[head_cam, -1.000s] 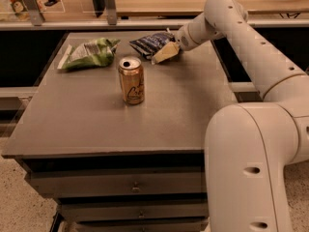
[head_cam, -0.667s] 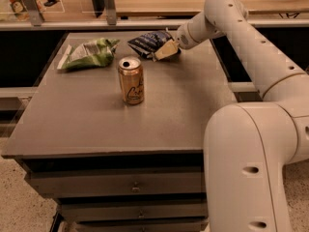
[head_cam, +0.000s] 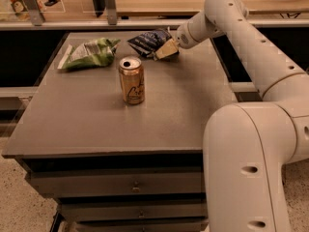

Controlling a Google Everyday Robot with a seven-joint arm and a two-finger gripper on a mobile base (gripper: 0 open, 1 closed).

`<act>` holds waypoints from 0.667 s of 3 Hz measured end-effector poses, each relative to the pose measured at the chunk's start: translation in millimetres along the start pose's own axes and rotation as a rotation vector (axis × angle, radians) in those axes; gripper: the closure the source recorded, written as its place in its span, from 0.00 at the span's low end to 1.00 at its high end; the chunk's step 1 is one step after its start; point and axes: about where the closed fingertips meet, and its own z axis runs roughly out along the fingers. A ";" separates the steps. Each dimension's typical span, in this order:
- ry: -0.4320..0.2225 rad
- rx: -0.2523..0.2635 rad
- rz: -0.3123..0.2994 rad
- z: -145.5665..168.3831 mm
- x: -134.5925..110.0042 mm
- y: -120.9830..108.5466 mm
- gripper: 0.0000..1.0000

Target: Pick blue chip bag

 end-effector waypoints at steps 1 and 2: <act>-0.110 0.010 0.015 -25.5 0.0 -5.2 1.00; -0.314 0.055 0.052 -87.5 8.9 -8.4 1.00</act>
Offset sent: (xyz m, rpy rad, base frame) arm -0.0994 -0.1299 0.0965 0.4784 -0.3458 -0.1434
